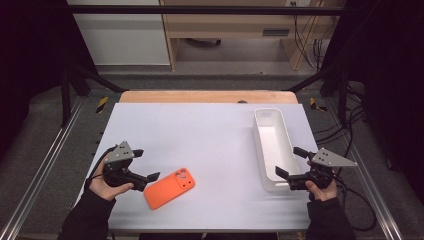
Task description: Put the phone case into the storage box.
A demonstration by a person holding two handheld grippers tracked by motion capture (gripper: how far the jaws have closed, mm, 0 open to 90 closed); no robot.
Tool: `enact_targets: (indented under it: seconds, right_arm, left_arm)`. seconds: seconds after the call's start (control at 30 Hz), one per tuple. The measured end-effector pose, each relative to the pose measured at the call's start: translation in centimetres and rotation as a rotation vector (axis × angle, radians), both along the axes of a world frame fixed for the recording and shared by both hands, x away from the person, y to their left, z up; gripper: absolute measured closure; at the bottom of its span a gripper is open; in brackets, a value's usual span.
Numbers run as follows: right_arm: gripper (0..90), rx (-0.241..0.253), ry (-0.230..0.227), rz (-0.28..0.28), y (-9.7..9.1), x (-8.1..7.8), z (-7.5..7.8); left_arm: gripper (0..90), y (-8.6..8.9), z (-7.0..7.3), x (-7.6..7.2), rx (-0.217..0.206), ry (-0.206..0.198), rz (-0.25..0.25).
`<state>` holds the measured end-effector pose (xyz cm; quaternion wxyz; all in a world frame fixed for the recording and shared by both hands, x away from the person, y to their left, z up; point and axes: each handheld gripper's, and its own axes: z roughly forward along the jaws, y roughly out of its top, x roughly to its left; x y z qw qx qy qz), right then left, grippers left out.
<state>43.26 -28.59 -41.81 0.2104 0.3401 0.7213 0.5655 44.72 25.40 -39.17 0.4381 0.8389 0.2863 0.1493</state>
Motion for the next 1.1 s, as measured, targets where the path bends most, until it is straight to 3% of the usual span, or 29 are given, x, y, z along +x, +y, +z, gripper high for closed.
enact_targets:
  seconds: [0.3,1.1]
  right_arm:
    - [0.5,0.001,0.001,0.0,0.0,0.0,0.0]
    - [0.5,-0.001,-0.004,0.003,0.0,-0.1,0.1]
  left_arm:
    - [0.0,-1.5,-0.5,0.2,0.075,0.037,-0.033]
    - [0.0,-4.4,-3.9,0.5,0.172,0.139,-0.087]
